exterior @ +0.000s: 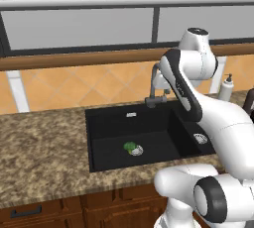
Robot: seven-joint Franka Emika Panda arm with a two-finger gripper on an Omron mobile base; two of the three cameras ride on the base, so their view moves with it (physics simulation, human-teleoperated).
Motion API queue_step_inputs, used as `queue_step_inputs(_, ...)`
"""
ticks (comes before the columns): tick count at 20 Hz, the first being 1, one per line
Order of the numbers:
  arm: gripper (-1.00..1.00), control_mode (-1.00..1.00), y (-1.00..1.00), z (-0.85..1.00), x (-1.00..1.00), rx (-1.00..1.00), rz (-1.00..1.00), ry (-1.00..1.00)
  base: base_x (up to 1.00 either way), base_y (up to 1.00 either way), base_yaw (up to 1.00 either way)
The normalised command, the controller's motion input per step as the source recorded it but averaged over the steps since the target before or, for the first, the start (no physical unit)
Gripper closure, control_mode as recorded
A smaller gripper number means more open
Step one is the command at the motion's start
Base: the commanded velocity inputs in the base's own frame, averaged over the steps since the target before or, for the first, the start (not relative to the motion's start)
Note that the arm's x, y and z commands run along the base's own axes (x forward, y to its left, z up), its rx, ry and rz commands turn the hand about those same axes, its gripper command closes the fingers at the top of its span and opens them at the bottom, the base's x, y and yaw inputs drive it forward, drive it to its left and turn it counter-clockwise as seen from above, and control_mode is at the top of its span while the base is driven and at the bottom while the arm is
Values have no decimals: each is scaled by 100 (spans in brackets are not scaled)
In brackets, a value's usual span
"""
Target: Pick the broccoli from the sink and place it in the bowl. Then pick the bowl and place it in the microwave. Then close the microwave door and press the start button.
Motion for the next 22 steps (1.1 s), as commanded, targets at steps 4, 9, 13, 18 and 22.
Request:
queue_step_inputs(4,-100,-100,4,-2,-46,0,0,-3,0,0,0)
queue_step_inputs(9,-100,-100,32,-65,-54,-2,-1,0,0,0,0)
queue_step_inputs(13,-100,-100,62,-100,26,-12,-10,-2,0,0,0)
queue_step_inputs(18,-100,-100,34,-91,77,-4,-7,11,0,0,0)
queue_step_inputs(22,-100,-100,26,-80,67,-6,0,11,0,0,0)
